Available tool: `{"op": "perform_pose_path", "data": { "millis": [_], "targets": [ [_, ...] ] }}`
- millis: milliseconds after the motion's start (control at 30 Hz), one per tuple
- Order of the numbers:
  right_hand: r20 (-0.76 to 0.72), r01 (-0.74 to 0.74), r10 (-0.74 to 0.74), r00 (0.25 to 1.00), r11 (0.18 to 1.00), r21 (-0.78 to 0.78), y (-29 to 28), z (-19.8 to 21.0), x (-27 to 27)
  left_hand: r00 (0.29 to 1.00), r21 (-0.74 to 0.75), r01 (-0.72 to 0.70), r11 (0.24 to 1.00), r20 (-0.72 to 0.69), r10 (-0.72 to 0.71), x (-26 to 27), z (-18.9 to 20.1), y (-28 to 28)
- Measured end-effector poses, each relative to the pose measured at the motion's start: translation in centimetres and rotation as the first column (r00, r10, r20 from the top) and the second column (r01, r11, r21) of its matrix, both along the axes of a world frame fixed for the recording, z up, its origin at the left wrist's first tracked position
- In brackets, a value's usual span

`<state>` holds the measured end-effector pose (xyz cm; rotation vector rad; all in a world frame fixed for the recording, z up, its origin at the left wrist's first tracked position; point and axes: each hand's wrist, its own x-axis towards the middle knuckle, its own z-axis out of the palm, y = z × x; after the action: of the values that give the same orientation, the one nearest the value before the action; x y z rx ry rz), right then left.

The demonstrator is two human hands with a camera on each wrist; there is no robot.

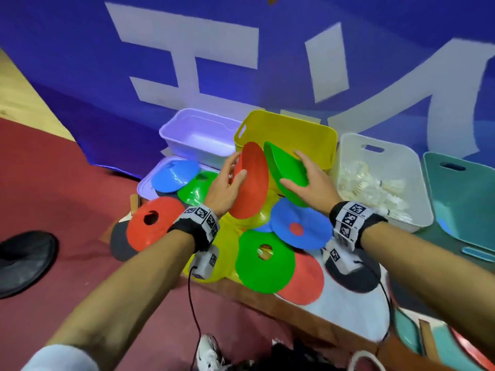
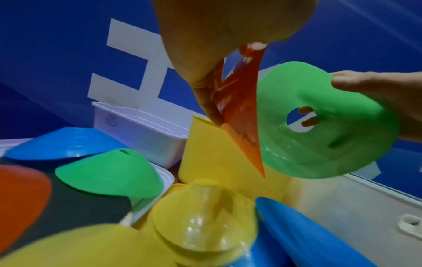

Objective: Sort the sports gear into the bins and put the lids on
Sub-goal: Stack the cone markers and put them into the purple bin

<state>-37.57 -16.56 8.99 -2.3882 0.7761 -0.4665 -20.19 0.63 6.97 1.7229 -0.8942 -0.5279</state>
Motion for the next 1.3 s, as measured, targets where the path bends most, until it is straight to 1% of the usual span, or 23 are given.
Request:
{"op": "perform_pose_path", "data": {
  "millis": [133,233,400,567,633,700,833,900,1033,1133,1233,1300],
  "targets": [
    [0.058,0.078,-0.086,0.995,0.988,0.132,0.2,1.2,6.1,1.0,0.019,-0.017,1.0,0.02,0.017,6.0,0.1,0.5],
    [0.102,0.094,-0.119,0.988,0.97,0.223,0.6,1.8,8.7,0.999,0.049,-0.037,0.998,-0.007,0.038,8.0,0.7,0.9],
    [0.099,0.068,-0.095,0.991,0.967,0.245,0.6,1.7,11.5,0.998,0.05,-0.06,0.997,-0.023,0.062,9.6,1.4,-0.3],
    [0.122,0.002,-0.045,0.992,0.944,0.331,-1.1,0.7,13.0,0.997,0.04,-0.035,0.999,-0.069,0.037,11.1,1.8,-1.5],
    [0.158,-0.046,-0.012,0.987,0.934,0.354,-2.0,0.8,13.7,0.994,0.018,-0.066,0.998,-0.085,0.067,11.8,2.4,-1.8],
    [0.16,-0.062,0.006,0.987,0.935,0.35,-3.1,1.2,14.8,0.992,0.009,-0.099,0.995,-0.079,0.099,12.6,2.9,-2.1],
    [0.171,-0.046,-0.028,0.985,0.909,0.413,-4.2,0.8,16.3,0.981,0.064,-0.117,0.991,-0.148,0.125,13.8,3.1,-2.6],
    [0.155,-0.054,-0.013,0.988,0.906,0.42,-4.5,0.8,17.0,0.985,0.06,-0.133,0.989,-0.106,0.138,14.4,2.8,-3.0],
    [0.145,-0.039,-0.03,0.989,0.893,0.449,-5.5,1.2,19.2,0.966,0.046,-0.145,0.988,-0.208,0.152,16.3,2.0,-3.7],
    [0.15,0.003,-0.088,0.985,0.872,0.489,-5.9,1.3,21.4,0.959,0.046,-0.161,0.986,-0.23,0.167,18.5,1.8,-4.3],
    [0.155,0.027,-0.121,0.98,0.863,0.505,-6.0,1.4,23.8,0.954,0.03,-0.144,0.989,-0.263,0.147,21.3,1.3,-4.9],
    [0.15,0.054,-0.153,0.977,0.854,0.517,-6.0,1.5,25.6,0.947,0.052,-0.146,0.988,-0.282,0.155,23.5,0.5,-5.3]
  ]
}}
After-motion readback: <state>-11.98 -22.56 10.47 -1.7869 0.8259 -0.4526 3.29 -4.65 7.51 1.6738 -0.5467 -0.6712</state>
